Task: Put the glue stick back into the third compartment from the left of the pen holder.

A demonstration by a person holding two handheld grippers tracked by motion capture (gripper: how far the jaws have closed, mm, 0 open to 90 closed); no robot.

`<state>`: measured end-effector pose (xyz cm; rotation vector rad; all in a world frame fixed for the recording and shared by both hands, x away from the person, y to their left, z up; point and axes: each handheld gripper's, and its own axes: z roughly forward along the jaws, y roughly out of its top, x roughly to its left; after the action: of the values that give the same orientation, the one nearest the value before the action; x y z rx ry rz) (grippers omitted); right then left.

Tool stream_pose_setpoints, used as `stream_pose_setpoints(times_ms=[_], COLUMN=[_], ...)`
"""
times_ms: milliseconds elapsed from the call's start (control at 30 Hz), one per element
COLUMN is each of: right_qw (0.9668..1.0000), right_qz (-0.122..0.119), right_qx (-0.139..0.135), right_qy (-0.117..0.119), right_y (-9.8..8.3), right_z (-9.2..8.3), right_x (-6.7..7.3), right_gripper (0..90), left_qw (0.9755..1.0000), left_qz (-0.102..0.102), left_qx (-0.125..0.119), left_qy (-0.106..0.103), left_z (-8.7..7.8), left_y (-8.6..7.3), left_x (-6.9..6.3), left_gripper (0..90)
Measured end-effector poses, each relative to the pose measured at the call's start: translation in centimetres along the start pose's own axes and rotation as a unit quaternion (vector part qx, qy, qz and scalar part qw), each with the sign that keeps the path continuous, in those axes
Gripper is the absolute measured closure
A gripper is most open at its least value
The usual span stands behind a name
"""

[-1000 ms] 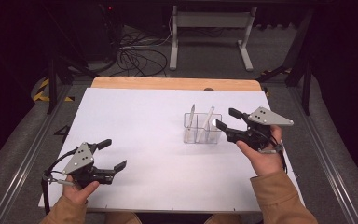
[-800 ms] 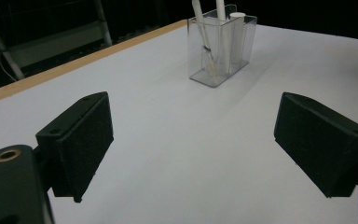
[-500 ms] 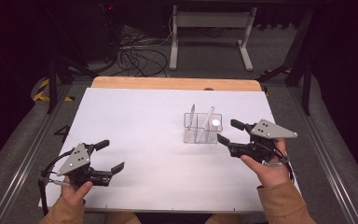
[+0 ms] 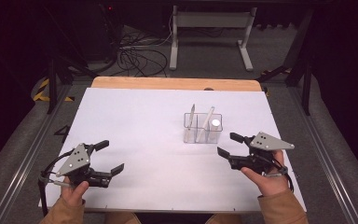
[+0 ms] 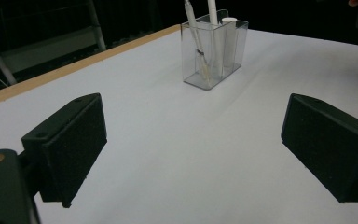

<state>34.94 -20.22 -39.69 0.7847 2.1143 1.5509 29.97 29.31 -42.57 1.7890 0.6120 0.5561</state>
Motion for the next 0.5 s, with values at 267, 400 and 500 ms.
stream_pose_setpoints(times_ms=[267, 400, 500], right_qw=[0.9998, 0.9994, 0.9992], right_qz=[0.017, 0.028, 0.022], right_qx=[0.012, 0.021, 0.033], right_qy=[0.003, 0.002, -0.005], right_y=[-2.3, -3.3, -4.0], right_z=[0.1, 0.3, 0.5], right_x=[-0.3, -0.4, -0.4], right_gripper=[28.2, 28.2, 27.9], left_qw=[1.0000, 1.0000, 1.0000], left_qz=[0.004, 0.005, 0.004], left_qx=[0.002, 0.002, 0.004], left_qy=[0.000, 0.002, 0.001], left_z=[0.1, 0.1, 0.1], left_y=[-0.1, -0.1, -0.2], left_x=[-0.1, -0.1, -0.1], left_gripper=[7.4, 7.5, 7.5])
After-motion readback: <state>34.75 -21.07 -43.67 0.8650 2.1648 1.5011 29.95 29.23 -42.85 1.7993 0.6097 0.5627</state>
